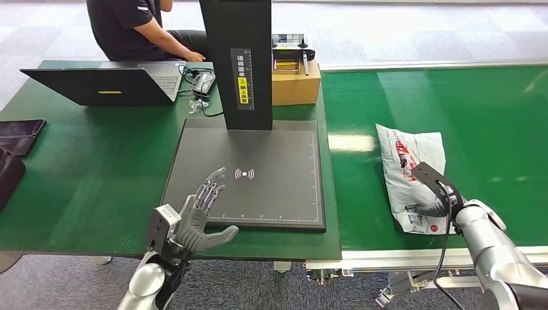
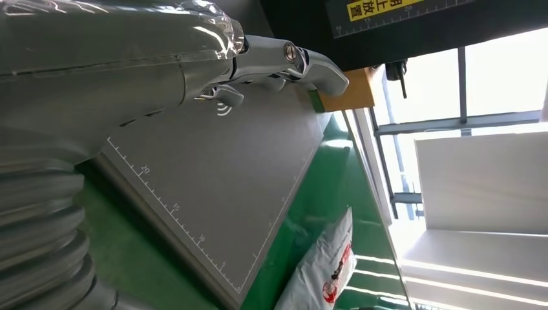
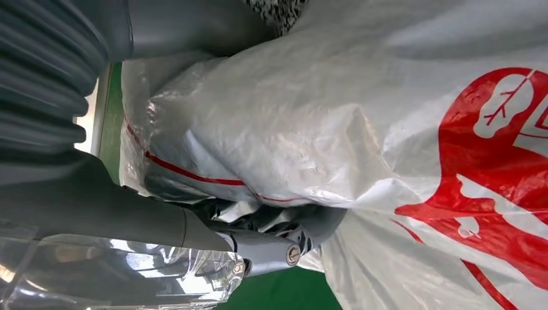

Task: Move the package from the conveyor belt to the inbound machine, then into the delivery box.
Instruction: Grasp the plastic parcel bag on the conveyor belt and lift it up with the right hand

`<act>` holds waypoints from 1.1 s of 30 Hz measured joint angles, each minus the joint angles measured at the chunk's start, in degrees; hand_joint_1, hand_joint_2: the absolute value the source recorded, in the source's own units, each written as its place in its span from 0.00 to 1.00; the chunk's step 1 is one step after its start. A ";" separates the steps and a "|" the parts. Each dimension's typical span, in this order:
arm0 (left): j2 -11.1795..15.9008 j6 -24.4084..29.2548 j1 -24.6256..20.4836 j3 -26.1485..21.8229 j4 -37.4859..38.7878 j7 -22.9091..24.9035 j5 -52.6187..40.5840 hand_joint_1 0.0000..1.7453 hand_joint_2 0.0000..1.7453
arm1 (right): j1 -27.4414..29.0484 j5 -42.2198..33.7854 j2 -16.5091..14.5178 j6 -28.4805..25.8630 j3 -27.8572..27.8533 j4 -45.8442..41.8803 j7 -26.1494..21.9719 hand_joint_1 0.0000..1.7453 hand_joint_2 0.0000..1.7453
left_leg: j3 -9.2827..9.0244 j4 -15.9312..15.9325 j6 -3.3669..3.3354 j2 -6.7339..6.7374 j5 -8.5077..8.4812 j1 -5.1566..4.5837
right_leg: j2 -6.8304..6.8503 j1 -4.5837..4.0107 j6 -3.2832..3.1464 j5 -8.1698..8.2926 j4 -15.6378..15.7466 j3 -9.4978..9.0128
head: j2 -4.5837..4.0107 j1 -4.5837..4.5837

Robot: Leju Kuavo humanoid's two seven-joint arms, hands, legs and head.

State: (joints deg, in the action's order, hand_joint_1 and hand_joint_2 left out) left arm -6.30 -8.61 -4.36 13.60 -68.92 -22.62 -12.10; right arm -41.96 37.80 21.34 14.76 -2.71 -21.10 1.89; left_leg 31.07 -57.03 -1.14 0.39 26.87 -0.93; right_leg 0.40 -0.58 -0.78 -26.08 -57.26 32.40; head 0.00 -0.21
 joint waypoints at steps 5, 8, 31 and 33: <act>0.11 -0.11 0.08 0.02 -0.06 0.02 0.24 0.00 1.00 | -0.15 -1.53 -0.05 3.88 0.51 0.01 -2.64 1.00 1.00 | -0.16 0.00 0.00 0.07 0.02 0.01 | -0.06 -0.01 0.00 0.00 0.01 -0.14 | 0.00 -0.01; 0.13 -0.12 0.12 0.04 -0.06 0.02 0.38 0.00 1.00 | -0.15 -2.07 -0.07 5.04 0.85 0.01 -3.85 1.00 1.00 | -0.21 0.00 0.00 0.08 0.02 0.03 | -0.07 -0.02 0.00 0.01 0.01 -0.19 | 0.00 -0.01; 0.31 0.27 3.01 -0.04 -3.96 0.95 1.85 0.00 1.00 | 3.23 -1.26 -4.32 -20.31 5.18 -7.42 -8.57 1.00 1.00 | -0.04 0.01 -0.04 0.14 -0.08 0.01 | -0.13 0.01 0.04 0.14 0.00 -0.01 | 0.00 0.00; 0.31 0.46 3.09 -0.07 -4.14 0.96 1.85 0.00 1.00 | 3.81 -0.33 -4.48 -23.73 5.72 -9.15 -9.06 1.00 1.00 | 0.02 0.00 -0.04 0.12 -0.08 0.00 | -0.11 0.02 0.04 0.14 0.00 0.05 | 0.00 -0.01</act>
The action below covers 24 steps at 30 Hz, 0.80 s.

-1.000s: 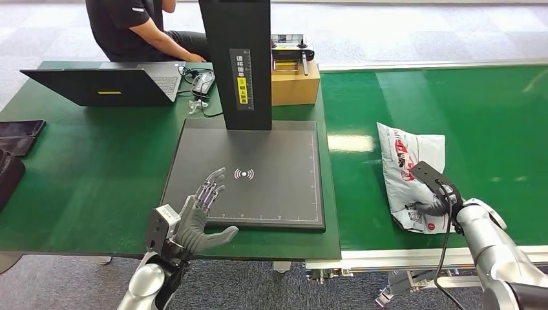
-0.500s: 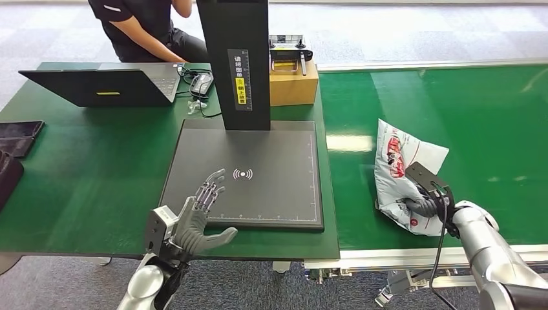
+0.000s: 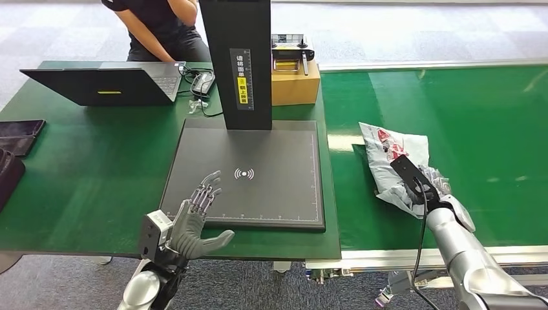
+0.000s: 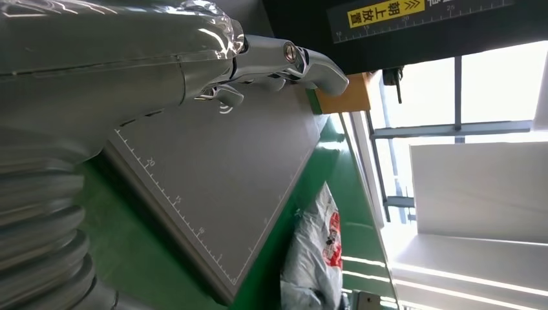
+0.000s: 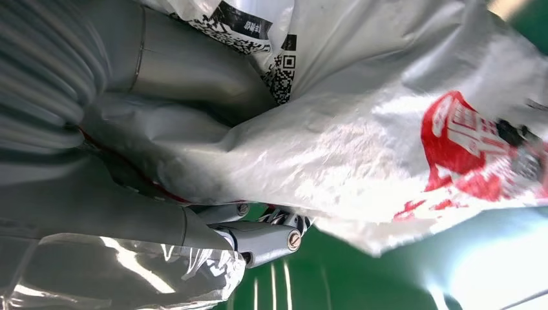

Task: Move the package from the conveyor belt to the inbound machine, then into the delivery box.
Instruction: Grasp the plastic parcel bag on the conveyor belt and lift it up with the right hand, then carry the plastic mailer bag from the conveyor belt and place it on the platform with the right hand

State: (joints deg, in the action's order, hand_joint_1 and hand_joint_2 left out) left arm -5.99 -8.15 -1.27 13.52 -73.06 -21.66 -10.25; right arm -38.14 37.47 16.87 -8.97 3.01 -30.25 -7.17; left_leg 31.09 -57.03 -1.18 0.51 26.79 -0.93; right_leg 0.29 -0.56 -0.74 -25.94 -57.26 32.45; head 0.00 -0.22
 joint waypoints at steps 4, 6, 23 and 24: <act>0.00 0.24 0.00 -0.05 -0.04 -0.02 0.03 0.00 1.00 | 1.54 1.34 -0.13 -6.17 1.05 -3.61 -1.70 1.00 1.00 | 0.16 0.00 0.00 -0.01 0.00 -0.01 | 0.01 0.01 0.00 0.00 0.00 0.17 | 0.00 0.00; -0.01 0.32 -0.02 -0.06 -0.03 -0.07 0.08 0.00 1.00 | 2.31 1.83 -0.13 -8.84 1.35 -5.37 -2.66 1.00 1.00 | 0.22 0.00 0.00 -0.01 0.00 -0.01 | 0.01 0.01 0.00 0.00 0.00 0.24 | 0.00 0.00; -0.38 -0.98 -1.53 -0.02 0.30 -0.45 -0.44 0.00 1.00 | 15.00 15.96 -0.34 -23.29 6.90 -30.87 -6.98 1.00 1.00 | 0.41 0.00 0.00 -0.02 0.00 -0.01 | 0.00 -0.01 0.00 -0.01 0.00 0.44 | 0.00 -0.01; -0.40 -1.23 -1.69 -0.02 0.36 -0.48 -0.55 0.00 1.00 | 15.77 16.84 -0.35 -22.58 7.63 -32.51 -7.12 1.00 1.00 | 0.41 0.01 0.00 -0.01 0.00 -0.01 | -0.01 -0.01 0.00 -0.01 0.00 0.44 | 0.00 0.00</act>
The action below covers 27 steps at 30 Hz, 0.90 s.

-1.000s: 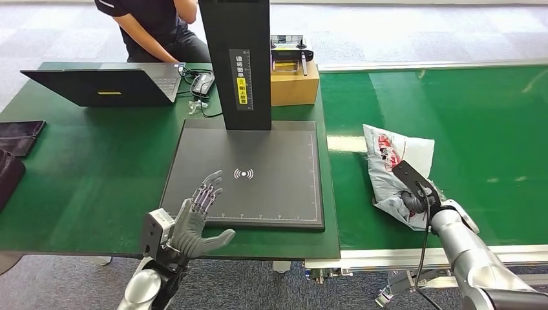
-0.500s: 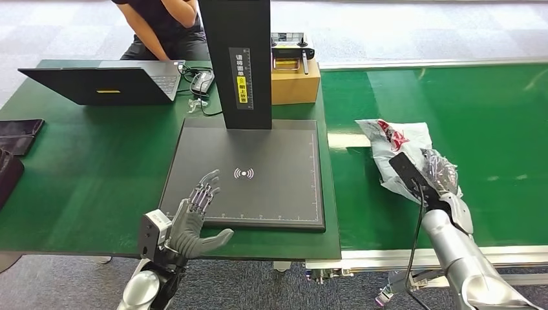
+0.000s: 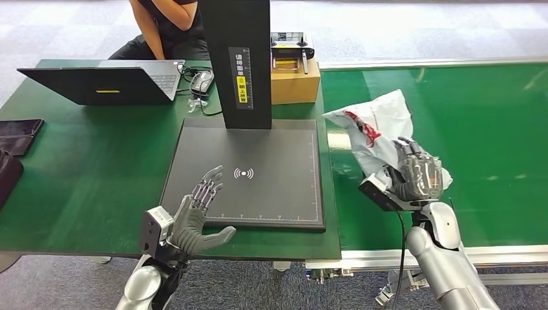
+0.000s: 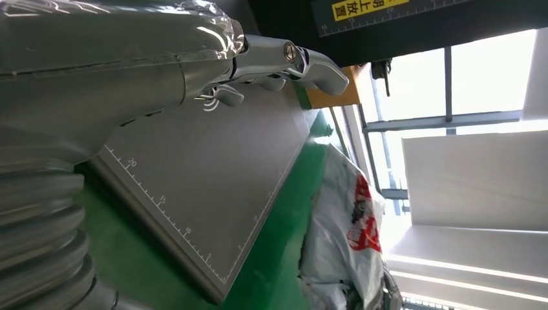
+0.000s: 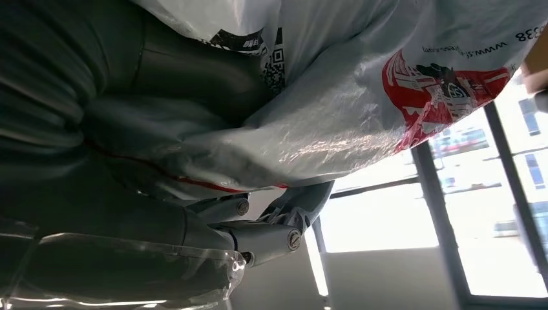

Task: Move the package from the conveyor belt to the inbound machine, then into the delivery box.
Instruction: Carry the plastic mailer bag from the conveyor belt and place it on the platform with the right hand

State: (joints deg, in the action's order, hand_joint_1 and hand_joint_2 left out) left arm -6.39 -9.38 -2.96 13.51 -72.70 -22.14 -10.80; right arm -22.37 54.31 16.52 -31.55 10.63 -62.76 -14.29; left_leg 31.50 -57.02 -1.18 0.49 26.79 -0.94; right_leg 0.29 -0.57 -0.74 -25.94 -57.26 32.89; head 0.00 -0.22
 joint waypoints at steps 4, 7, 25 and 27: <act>-0.02 -0.46 -0.66 0.00 0.28 -0.07 -0.20 0.00 1.00 | 2.42 1.53 -0.02 1.60 2.40 -5.06 -0.27 1.00 1.00 | 0.01 0.00 0.00 0.00 0.00 0.00 | 0.00 0.01 0.00 0.00 0.00 0.00 | 0.00 0.00; -0.02 -0.52 -0.77 0.00 0.40 -0.09 -0.20 0.00 1.00 | 3.21 1.56 -0.02 1.74 3.22 -7.04 -0.26 1.00 1.00 | 0.01 0.00 0.00 0.00 0.00 0.00 | 0.00 0.01 0.00 0.00 0.00 0.00 | 0.00 0.00; 0.00 -2.76 -2.93 -0.07 2.05 -2.01 -1.07 0.00 1.00 | -0.63 17.03 0.57 7.58 17.05 -10.65 -5.43 1.00 1.00 | 0.01 0.00 0.03 0.04 -0.07 0.00 | -0.04 0.00 -0.02 0.05 -0.03 0.01 | 0.00 0.00; 0.03 -2.87 -3.42 -0.07 2.34 -2.11 -0.84 0.00 1.00 | -4.07 15.96 0.79 6.66 19.44 -8.83 -7.70 1.00 1.00 | 0.01 0.00 0.02 0.05 -0.12 -0.01 | -0.05 0.01 0.00 0.08 -0.04 0.01 | 0.00 0.00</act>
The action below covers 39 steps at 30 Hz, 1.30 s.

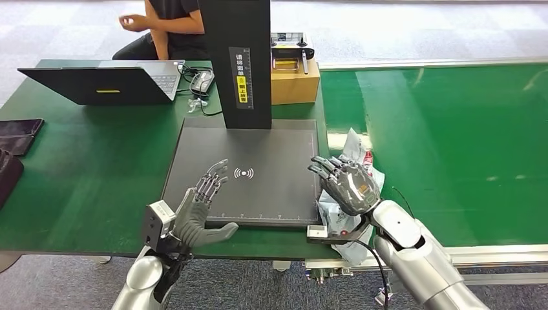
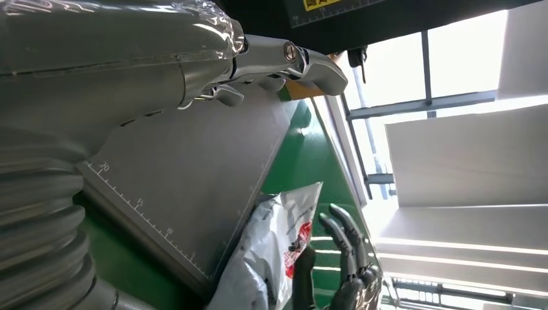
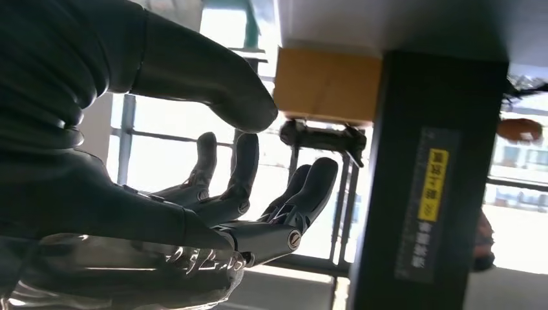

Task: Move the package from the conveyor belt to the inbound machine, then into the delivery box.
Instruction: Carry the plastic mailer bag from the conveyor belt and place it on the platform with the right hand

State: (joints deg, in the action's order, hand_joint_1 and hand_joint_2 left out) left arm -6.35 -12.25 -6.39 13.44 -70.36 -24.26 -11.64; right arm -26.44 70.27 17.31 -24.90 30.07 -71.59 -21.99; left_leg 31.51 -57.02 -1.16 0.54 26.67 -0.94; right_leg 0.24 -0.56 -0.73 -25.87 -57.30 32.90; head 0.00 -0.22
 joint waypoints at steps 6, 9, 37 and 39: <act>0.29 -0.11 -1.31 0.25 1.44 -1.22 1.06 0.00 1.00 | -8.39 -3.12 0.01 -2.17 8.25 2.74 -4.68 1.00 1.00 | 0.02 -0.01 -0.01 -0.02 -0.04 -0.01 | 0.02 0.01 0.02 0.03 0.00 0.00 | 0.00 -0.01; 0.55 0.14 -1.72 0.58 2.32 -1.91 1.67 0.00 1.00 | -11.35 -5.09 -0.22 -2.11 12.03 3.61 -4.19 0.82 1.00 | 0.02 -0.01 0.00 -0.03 -0.05 -0.01 | 0.02 0.01 0.02 0.03 0.00 0.00 | 0.00 -0.01; 0.76 3.13 3.98 -0.78 -0.89 1.66 1.45 0.00 1.00 | 18.89 -57.49 -10.81 8.56 -25.01 -10.01 6.39 0.00 1.00 | 0.18 0.01 -0.03 -0.39 -0.03 -0.01 | 0.36 0.02 0.08 -0.04 0.05 0.09 | 0.00 0.00; 0.72 3.13 4.00 -0.79 -0.98 1.66 1.45 0.00 1.00 | 19.33 -57.49 -11.09 8.57 -25.64 -10.47 6.41 0.00 1.00 | 0.17 0.01 -0.02 -0.38 -0.04 -0.01 | 0.36 0.02 0.08 -0.03 0.05 0.08 | 0.00 -0.01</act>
State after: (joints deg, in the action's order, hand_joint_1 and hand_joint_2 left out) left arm -5.63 -9.11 -2.38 12.66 -71.34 -22.59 -10.19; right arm -7.11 12.79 6.22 -16.33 4.43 -82.06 -15.58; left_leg 31.68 -57.02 -1.18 0.16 26.63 -0.96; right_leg 0.60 -0.54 -0.65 -25.90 -57.25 32.98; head 0.00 -0.22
